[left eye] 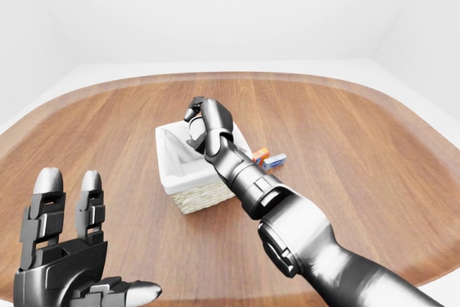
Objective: Pick up the alphabet soup and put it in the basket.
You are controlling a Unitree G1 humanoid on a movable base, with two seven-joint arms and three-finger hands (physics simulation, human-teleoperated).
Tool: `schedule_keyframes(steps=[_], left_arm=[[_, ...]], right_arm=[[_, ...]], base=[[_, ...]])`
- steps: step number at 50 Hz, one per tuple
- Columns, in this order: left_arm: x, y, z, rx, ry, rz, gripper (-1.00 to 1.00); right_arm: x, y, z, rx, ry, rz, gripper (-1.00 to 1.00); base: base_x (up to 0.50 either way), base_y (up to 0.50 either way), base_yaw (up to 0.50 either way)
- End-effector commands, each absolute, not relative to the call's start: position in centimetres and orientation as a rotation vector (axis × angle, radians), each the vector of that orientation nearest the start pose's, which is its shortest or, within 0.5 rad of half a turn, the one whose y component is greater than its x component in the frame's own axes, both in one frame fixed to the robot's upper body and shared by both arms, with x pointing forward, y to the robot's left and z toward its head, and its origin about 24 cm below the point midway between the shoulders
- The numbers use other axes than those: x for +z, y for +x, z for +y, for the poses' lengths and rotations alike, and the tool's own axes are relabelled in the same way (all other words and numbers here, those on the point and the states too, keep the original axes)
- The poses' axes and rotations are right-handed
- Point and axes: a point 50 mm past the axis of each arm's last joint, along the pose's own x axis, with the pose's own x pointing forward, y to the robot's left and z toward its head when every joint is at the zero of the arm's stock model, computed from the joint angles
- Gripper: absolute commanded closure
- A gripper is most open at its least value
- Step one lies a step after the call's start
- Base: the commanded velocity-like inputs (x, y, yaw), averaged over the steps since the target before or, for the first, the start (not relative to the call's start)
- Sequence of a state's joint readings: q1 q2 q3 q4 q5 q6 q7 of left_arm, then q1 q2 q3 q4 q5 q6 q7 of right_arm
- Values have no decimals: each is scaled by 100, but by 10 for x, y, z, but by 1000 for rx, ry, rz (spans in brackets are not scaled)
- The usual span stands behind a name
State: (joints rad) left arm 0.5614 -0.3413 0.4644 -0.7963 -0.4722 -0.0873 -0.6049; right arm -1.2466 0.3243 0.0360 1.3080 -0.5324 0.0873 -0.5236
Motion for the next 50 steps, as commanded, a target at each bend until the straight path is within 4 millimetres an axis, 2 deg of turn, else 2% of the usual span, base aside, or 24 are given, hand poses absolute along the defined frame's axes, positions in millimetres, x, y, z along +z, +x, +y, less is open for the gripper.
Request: schedule_keyframes(steps=[1,9,10,11,12,50], left_arm=[[127,103,215,82,-200,-502,-100],[128,103,215,83,-200,-506,-100],[128,103,215,83,-199,-506,-100],[128,103,215,83,-199,-507,-100],[128,103,215,84,-199,-508,-100],[127,103,215,82,-201,-502,-100]], right_arm=[[151,371,50,74,-677,-153,100],[150,370,50,75,-681,-155,97],[149,370,50,77,-683,-153,60],[150,370,50,77,-683,-154,-33],[150,370,51,77,-683,-155,-100],[147,369,51,82,-696,-153,-100]], base=[[0,0,0],[0,0,0],[0,0,0],[0,0,0],[0,0,0],[0,0,0]])
